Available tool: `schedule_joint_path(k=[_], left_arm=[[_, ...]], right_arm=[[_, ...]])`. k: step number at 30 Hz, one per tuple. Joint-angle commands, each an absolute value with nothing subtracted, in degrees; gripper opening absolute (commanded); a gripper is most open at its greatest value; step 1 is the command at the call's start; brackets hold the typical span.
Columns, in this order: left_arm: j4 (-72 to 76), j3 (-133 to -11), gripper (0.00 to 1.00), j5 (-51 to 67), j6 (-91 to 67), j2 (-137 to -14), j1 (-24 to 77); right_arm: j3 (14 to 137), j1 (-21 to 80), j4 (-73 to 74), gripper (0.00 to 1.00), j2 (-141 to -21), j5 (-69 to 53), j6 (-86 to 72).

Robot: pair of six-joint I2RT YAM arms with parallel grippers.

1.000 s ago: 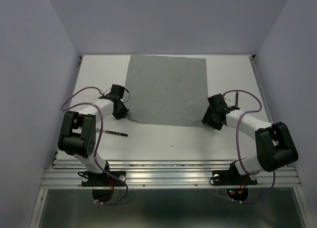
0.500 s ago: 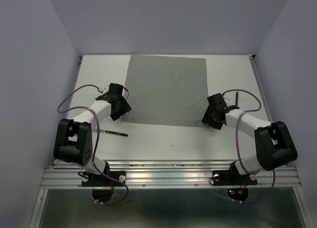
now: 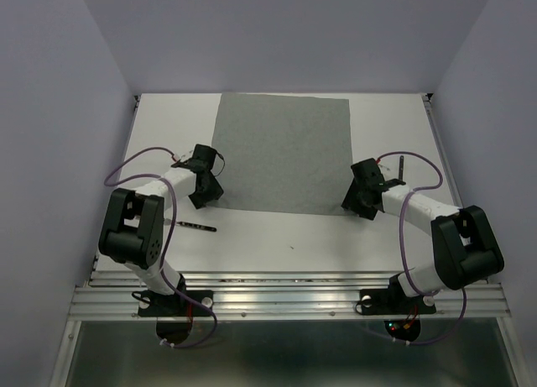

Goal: Fold the napkin into a case and place the utensils inside
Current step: Pick up the flattened napkin from the center of the board.

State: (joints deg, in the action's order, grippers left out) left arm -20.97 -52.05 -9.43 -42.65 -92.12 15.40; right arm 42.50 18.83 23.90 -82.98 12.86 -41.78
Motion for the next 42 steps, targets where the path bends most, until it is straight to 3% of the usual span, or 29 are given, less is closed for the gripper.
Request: schedule_joint_path(k=[1, 4, 11, 16, 17, 29, 35, 42], left_arm=[[-23.02, -54.23, 0.55, -11.6, -44.03, -94.3, 15.82], [-23.38, -54.14, 0.44, -11.87, -44.47, -95.45, 15.91], [-22.85, -54.32, 0.33, -12.04, -44.21, -95.54, 15.91], [-23.03, -55.1, 0.1, -11.87, -43.68, -95.45, 15.91], [-23.11, -55.19, 0.0, -11.78, -43.51, -95.36, 15.91], [-23.99, -56.08, 0.0, -11.08, -42.8, -92.99, 15.91], [-23.64, -55.81, 0.0, -10.72, -42.89, -92.99, 15.91], [-23.55, -55.72, 0.0, -10.46, -42.98, -92.9, 15.91]], right_arm=[[42.71, 19.07, 23.03, 0.59, -83.23, 13.54, -41.4], [42.63, 19.07, 23.11, 0.59, -82.97, 13.8, -41.4], [42.36, 19.07, 23.12, 0.59, -82.97, 13.71, -41.49], [42.36, 19.07, 23.55, 0.6, -82.53, 14.06, -41.75], [42.36, 19.07, 23.55, 0.6, -82.27, 14.06, -41.84], [40.08, 19.07, 22.41, 0.56, -80.16, 11.96, -44.82], [38.41, 19.07, 19.87, 0.48, -79.01, 8.26, -45.09], [39.02, 19.07, 19.51, 0.29, -80.51, 8.61, -44.21]])
